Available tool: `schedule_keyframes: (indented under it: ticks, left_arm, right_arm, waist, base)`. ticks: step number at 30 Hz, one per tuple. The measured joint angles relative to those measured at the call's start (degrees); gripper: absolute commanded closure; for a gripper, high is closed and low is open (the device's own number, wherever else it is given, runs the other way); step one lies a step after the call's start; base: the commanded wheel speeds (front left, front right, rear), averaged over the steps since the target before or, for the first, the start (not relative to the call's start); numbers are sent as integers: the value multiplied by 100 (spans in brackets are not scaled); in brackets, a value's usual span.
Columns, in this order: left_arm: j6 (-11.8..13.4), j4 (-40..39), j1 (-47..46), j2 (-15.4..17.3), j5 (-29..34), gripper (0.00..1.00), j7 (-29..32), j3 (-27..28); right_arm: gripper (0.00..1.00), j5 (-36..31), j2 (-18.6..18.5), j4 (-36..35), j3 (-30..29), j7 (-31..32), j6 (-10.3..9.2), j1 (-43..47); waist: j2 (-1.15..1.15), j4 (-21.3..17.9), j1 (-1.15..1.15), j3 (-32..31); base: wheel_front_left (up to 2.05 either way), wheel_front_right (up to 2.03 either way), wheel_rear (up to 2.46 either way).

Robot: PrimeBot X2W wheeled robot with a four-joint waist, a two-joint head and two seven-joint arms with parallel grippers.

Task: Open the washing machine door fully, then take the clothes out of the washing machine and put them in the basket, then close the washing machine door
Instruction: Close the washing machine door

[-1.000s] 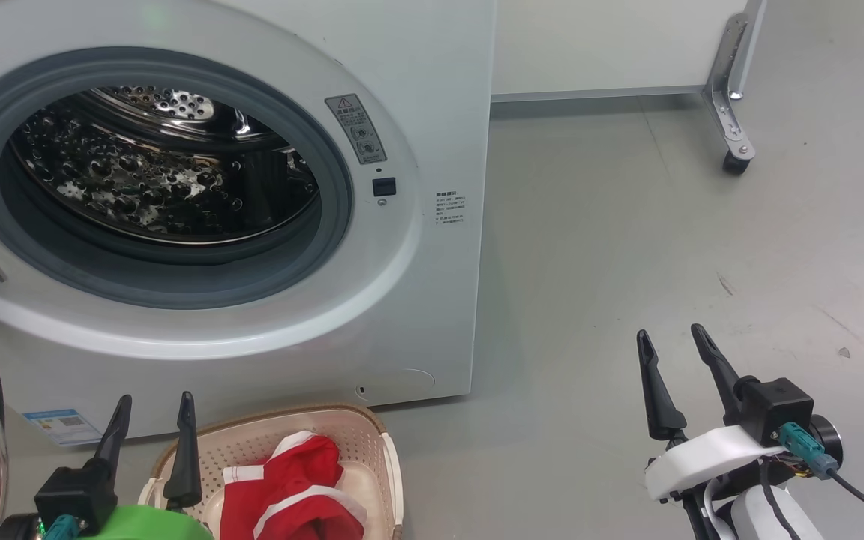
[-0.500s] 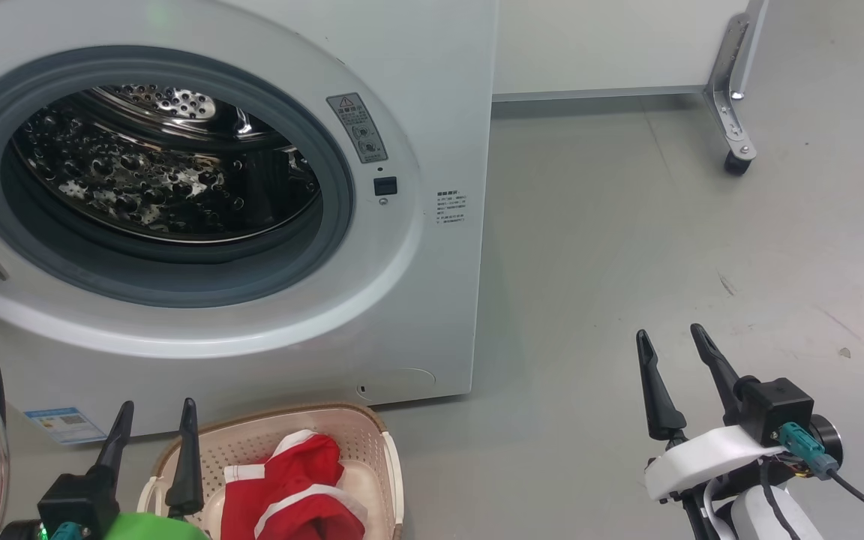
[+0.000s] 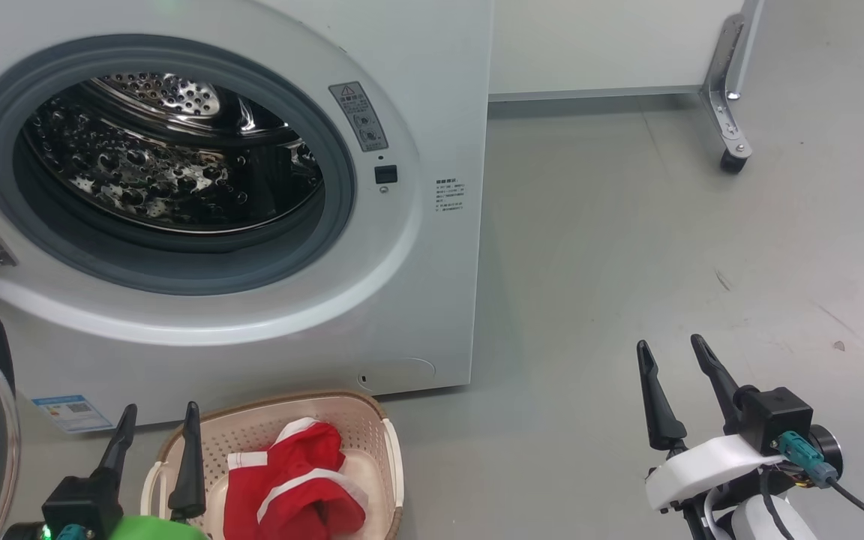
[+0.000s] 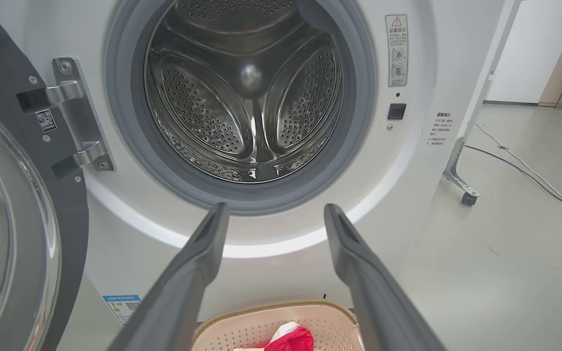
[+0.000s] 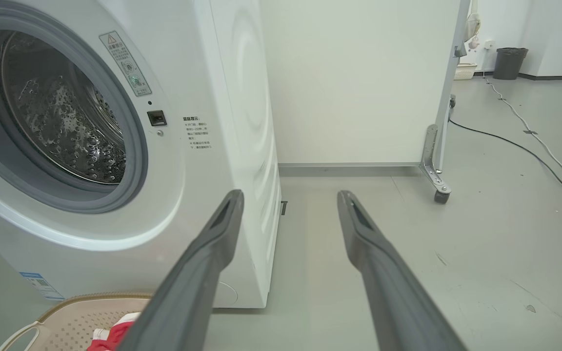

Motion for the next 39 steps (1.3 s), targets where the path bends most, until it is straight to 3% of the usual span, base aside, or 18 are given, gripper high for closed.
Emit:
schedule_keyframes:
  ticks: [22, 39]
  left_arm:
    - [58, -115, 5, -2, -32, 0, 0, -47]
    - [100, -214, 5, -2, -68, 0, 0, -154]
  right_arm:
    - [0, 0, 1, 5, -12, 0, 9, 2]
    - [0, 0, 1, 1, -9, 0, 30, 7]
  waist:
    - [0, 103, 0, -44]
    - [0, 184, 0, -34]
  base:
    - [-116, 116, 0]
    - [-59, 59, 0]
